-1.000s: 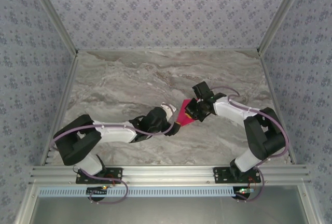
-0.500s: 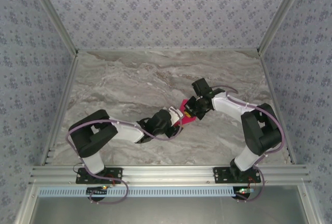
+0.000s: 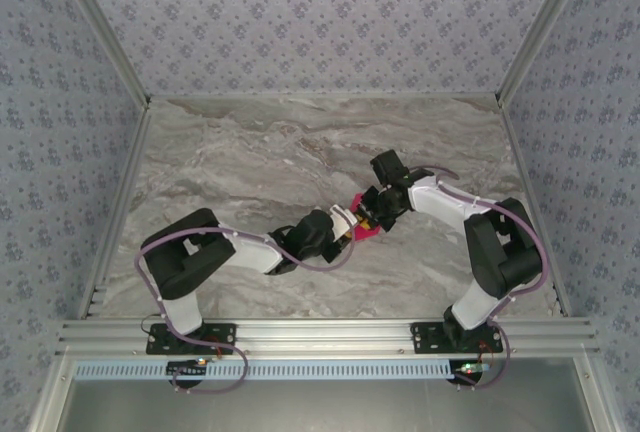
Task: Fold a paper plane with a square sheet of paper (pick it up from the middle)
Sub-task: Fourth fold the wing at the center of the table.
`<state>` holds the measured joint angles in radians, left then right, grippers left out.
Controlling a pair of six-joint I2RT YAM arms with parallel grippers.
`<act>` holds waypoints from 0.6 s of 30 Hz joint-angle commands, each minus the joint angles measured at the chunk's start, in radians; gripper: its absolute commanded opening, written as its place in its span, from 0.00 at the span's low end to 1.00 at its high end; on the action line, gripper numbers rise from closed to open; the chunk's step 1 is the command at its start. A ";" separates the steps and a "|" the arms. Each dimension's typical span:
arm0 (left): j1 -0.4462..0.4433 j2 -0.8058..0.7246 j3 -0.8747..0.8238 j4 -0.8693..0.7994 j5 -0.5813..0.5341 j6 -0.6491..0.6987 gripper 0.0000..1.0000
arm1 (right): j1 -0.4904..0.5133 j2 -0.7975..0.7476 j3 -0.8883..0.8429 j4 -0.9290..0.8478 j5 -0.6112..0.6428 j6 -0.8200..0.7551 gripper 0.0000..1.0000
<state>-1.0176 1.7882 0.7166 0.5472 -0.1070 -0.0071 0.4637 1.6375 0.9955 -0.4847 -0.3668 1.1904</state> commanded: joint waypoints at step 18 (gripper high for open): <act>-0.007 0.005 0.025 0.032 0.072 -0.009 0.27 | -0.037 0.025 0.031 -0.048 -0.075 -0.037 0.12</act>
<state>-1.0176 1.7893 0.7177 0.5724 -0.0746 -0.0093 0.4294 1.6428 1.0069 -0.5014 -0.4171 1.1629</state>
